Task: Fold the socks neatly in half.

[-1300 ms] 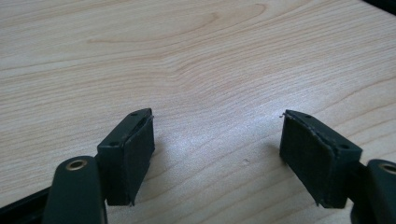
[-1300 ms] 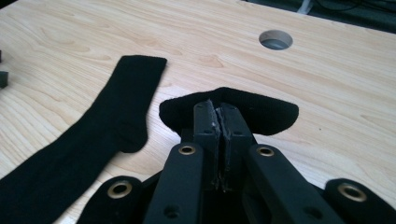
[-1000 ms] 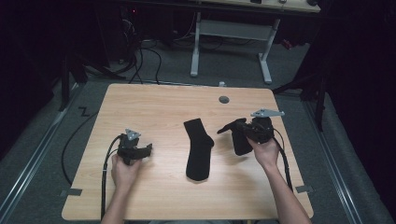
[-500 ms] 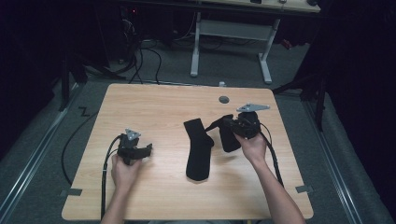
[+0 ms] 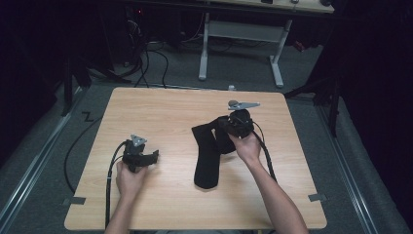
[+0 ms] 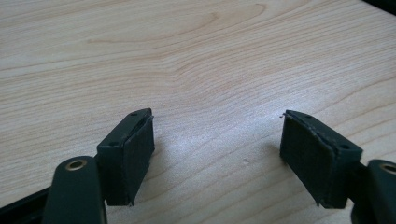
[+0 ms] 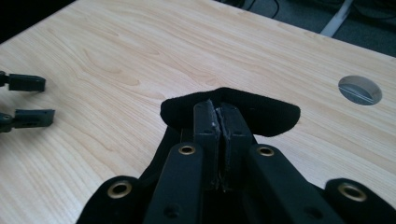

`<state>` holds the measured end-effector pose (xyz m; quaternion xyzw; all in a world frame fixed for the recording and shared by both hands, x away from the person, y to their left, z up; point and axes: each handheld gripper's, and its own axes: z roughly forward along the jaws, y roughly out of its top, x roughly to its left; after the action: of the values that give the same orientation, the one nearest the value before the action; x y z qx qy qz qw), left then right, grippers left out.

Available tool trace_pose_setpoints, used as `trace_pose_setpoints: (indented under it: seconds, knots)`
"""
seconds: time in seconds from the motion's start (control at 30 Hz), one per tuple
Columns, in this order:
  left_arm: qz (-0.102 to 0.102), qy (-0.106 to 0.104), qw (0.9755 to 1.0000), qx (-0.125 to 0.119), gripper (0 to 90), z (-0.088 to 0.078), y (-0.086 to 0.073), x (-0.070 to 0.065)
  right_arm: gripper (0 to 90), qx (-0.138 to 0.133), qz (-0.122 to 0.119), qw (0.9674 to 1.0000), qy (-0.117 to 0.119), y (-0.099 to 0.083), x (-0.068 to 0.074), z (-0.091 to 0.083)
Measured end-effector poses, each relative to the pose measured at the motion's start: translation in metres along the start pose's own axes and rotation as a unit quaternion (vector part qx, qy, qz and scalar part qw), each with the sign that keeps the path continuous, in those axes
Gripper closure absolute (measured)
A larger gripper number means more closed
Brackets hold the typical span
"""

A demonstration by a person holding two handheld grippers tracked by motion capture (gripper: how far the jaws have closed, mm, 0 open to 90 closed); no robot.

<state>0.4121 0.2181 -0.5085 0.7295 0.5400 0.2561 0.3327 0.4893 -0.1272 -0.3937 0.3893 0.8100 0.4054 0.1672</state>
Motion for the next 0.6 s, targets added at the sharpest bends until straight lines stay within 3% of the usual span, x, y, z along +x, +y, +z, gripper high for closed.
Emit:
trace_pose_setpoints:
  seconds: [0.17,0.4,0.6]
  knots:
    - [0.000,0.000,1.0000,0.000,26.7,0.000,0.000,0.000,87.2,0.002,0.007,1.0000,0.000,0.010,0.003,0.014]
    - [0.000,0.000,1.0000,0.000,26.6,0.000,0.000,0.000,87.2,0.003,0.011,0.9998,-0.017,0.017,0.006,0.029]
    - [0.000,0.000,1.0000,0.000,26.6,0.000,0.000,0.000,87.1,0.024,0.005,0.9996,-0.010,0.008,0.014,0.036]
